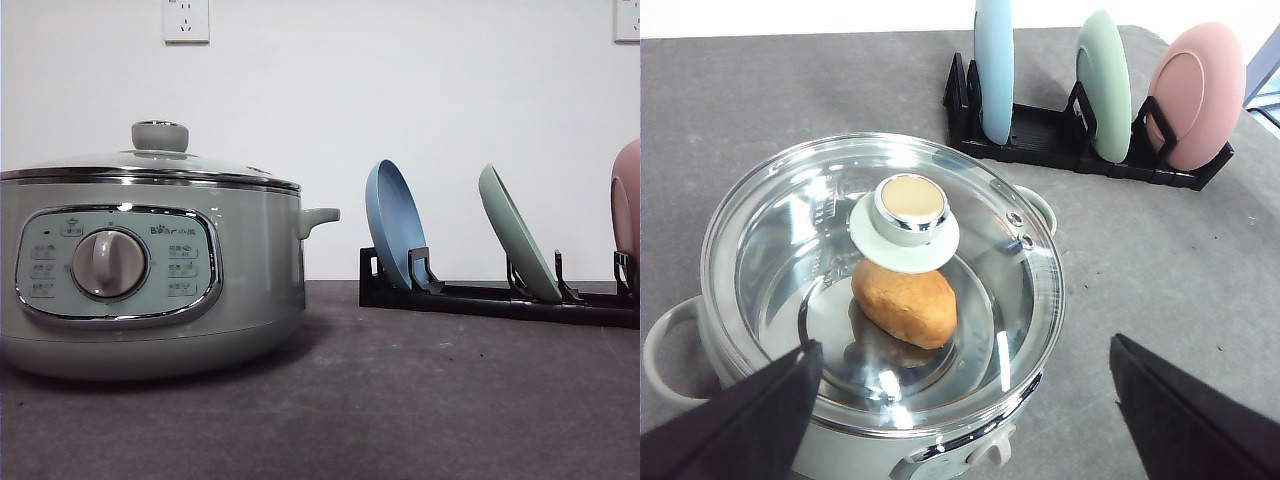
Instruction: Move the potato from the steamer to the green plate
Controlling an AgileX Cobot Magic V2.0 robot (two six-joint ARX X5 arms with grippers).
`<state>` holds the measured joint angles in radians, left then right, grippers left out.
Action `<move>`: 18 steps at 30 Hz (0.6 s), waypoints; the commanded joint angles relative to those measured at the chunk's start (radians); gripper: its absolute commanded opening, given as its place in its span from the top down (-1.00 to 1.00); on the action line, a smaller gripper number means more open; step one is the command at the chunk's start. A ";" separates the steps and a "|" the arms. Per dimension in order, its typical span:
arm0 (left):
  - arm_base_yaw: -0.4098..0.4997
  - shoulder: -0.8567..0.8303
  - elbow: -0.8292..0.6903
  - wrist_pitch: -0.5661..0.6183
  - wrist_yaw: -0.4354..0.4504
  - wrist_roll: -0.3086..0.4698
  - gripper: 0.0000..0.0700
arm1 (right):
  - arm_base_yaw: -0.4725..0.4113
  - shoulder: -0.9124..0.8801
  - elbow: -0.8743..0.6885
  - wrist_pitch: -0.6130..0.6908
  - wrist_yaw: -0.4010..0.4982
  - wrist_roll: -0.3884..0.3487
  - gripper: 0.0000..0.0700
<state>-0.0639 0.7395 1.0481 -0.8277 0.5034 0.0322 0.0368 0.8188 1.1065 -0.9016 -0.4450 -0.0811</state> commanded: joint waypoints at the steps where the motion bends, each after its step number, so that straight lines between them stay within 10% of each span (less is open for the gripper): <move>1: -0.003 0.006 0.024 0.012 0.006 0.001 -0.69 | 0.002 0.005 0.022 0.008 0.000 0.003 -0.49; 18: -0.003 0.005 0.024 0.011 0.006 0.001 -0.69 | 0.002 0.139 0.101 0.146 0.000 0.187 -0.49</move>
<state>-0.0639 0.7395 1.0481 -0.8279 0.5034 0.0322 0.0368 0.9350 1.1752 -0.7714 -0.4450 0.0787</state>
